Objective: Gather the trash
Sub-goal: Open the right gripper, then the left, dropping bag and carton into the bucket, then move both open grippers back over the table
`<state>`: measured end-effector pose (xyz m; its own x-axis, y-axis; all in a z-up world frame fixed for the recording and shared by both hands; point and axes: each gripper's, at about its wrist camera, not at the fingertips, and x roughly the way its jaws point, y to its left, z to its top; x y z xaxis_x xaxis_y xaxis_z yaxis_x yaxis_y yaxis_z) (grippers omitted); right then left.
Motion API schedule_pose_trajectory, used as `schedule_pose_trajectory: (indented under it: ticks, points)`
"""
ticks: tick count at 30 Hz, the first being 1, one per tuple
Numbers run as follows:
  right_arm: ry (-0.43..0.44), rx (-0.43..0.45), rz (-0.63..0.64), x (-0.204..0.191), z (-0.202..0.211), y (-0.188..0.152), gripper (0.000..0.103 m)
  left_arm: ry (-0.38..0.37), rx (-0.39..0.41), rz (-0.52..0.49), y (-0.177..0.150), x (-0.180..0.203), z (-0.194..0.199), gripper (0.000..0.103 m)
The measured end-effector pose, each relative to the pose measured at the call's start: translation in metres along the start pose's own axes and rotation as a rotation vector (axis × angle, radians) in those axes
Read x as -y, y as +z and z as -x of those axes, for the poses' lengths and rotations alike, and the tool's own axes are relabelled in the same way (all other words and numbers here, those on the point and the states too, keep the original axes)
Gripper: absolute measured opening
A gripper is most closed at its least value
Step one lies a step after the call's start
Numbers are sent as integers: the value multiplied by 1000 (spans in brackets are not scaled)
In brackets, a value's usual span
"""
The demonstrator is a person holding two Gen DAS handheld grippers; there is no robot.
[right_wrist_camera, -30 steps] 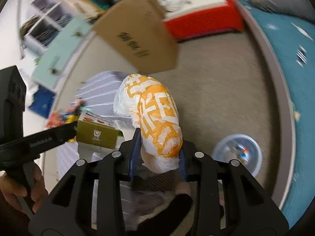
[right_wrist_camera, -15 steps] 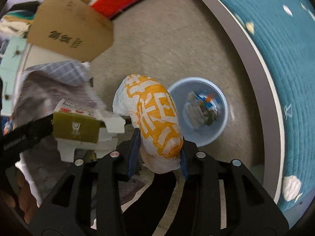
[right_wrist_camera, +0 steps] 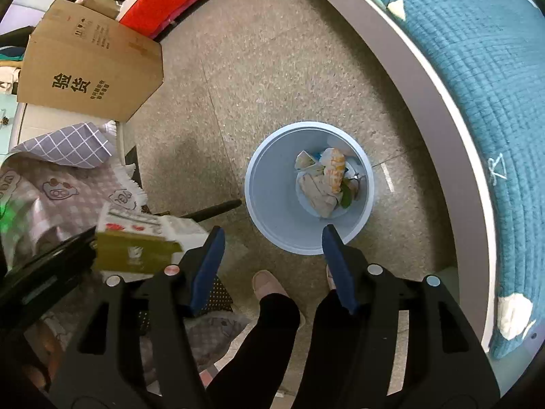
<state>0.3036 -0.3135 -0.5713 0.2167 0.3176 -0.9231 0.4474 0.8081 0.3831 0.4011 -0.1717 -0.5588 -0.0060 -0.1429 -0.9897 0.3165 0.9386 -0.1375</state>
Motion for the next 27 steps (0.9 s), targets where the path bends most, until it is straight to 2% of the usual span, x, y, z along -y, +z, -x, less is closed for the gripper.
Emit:
schedule_pose_trajectory:
  ticks: [9, 16, 17, 18, 20, 27]
  points:
    - [-12, 64, -7, 4, 31, 1, 60, -1, 1, -33, 8, 20, 3, 3]
    - [-15, 108, 0, 9, 57, 5, 62, -30, 8, -54, 16, 36, 11, 4]
    - [-18, 109, 3, 10, 60, 5, 62, -37, -5, -54, 17, 38, 10, 9]
    - [-22, 109, 6, 11, 63, 5, 62, -39, -20, -52, 18, 40, 9, 29]
    - [-26, 107, 5, 12, 66, 4, 62, -26, -44, -42, 19, 42, 10, 61]
    - [-15, 108, 44, -2, 89, -2, 62, -33, 3, -34, 14, 39, 43, 61]
